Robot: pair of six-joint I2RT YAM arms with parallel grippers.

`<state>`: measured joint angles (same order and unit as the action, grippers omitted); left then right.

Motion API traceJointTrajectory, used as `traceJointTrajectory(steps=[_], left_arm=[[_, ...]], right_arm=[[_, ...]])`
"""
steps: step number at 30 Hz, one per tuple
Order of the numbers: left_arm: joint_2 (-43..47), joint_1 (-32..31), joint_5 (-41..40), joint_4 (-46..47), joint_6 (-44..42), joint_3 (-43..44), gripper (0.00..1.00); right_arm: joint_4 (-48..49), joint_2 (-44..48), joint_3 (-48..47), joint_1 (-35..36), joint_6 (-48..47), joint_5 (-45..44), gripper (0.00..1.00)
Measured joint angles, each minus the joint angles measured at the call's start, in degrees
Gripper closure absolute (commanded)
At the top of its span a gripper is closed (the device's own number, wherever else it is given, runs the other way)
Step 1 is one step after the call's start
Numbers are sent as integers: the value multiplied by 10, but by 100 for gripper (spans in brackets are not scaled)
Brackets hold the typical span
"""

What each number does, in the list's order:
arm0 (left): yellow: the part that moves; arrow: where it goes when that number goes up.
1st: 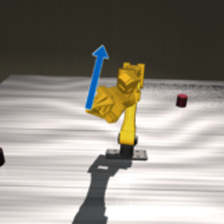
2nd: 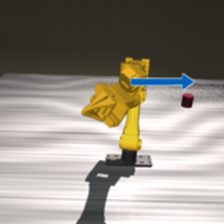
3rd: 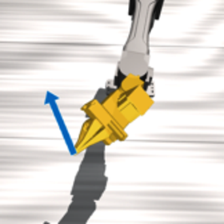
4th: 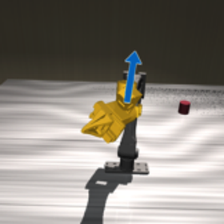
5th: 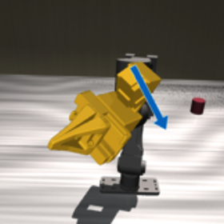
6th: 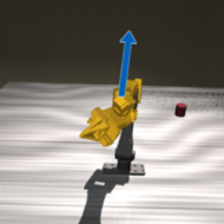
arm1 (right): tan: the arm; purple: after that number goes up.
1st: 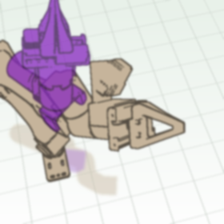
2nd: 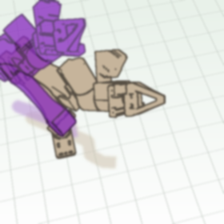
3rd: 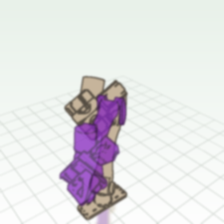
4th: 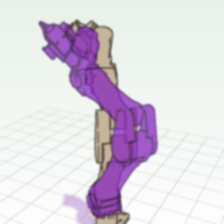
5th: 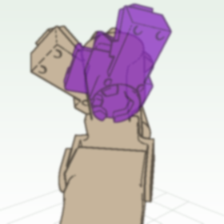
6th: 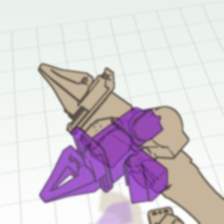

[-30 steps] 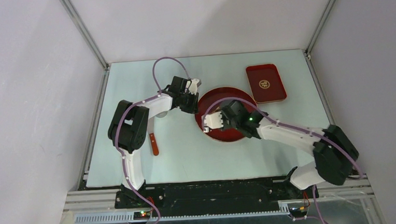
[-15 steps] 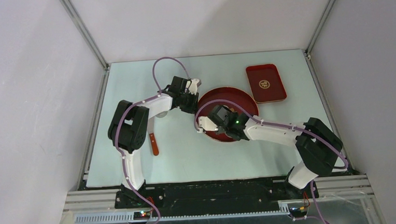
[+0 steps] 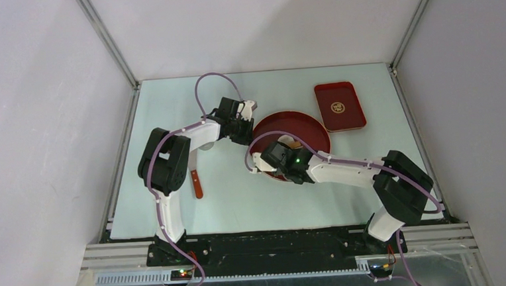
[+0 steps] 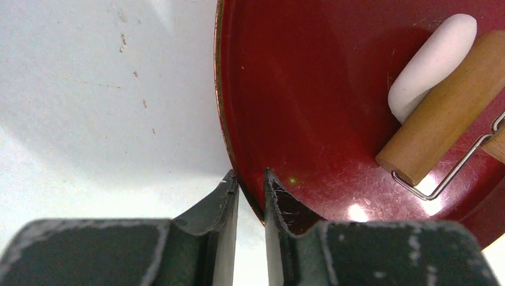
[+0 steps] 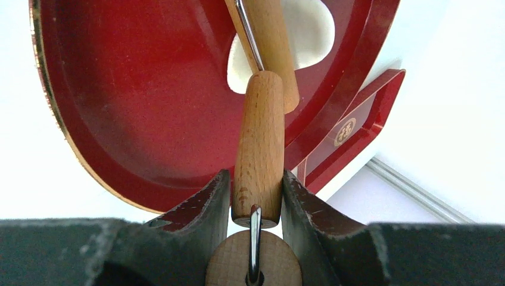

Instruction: Roll out the dumpling wrappers from the dough

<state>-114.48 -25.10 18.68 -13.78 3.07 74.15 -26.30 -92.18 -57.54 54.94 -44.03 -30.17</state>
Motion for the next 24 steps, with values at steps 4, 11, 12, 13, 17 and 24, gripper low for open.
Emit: traceJointTrajectory(steps=[4, 11, 12, 13, 17, 24], left_arm=[[0, 0, 0, 0, 0, 0, 77], [0, 0, 0, 0, 0, 0, 77], [0, 0, 0, 0, 0, 0, 77], [0, 0, 0, 0, 0, 0, 77], [0, 0, 0, 0, 0, 0, 77], [0, 0, 0, 0, 0, 0, 77]], right_arm=[[-14, 3, 0, 11, 7, -2, 100], [-44, 13, 1, 25, 19, -2, 100], [-48, 15, 2, 27, 21, -2, 100], [-50, 17, 3, 28, 22, -2, 100], [-68, 30, 8, 34, 29, 5, 100], [-105, 71, 20, 35, 33, 45, 100]])
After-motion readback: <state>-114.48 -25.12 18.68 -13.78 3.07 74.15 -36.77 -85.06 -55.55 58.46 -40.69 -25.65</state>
